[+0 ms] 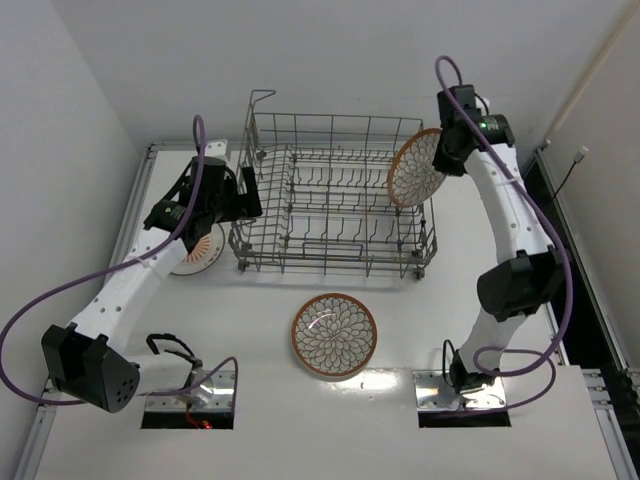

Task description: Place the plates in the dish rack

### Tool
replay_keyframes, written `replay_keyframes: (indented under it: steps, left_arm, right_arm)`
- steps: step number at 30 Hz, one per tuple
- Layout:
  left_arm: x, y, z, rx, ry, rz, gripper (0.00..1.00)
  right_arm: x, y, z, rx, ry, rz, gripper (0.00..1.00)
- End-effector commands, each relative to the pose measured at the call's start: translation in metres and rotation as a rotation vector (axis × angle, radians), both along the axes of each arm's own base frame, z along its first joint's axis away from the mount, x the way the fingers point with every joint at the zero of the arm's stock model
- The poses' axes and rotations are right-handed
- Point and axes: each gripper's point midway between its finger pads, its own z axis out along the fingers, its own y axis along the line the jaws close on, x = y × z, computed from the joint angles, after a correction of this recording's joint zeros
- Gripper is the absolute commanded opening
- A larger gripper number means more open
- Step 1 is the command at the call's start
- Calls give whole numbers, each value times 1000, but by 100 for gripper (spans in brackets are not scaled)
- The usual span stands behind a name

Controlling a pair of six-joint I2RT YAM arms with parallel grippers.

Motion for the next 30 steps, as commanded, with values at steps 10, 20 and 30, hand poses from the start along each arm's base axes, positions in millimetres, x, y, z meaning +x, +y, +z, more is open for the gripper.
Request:
replay_keyframes:
  steps: [10,20,30]
  left_arm:
    - [-1,5,20,-2,-76,29,100]
    - [-1,9,20,15,-80,40,100]
    - [-1,9,20,15,-80,40,100]
  right_arm:
    - [12,18,21,-292,-34,14,0]
    - [19,26,79,-353,-161,28,0]
    - [9,22,66,-466,-93,40,0]
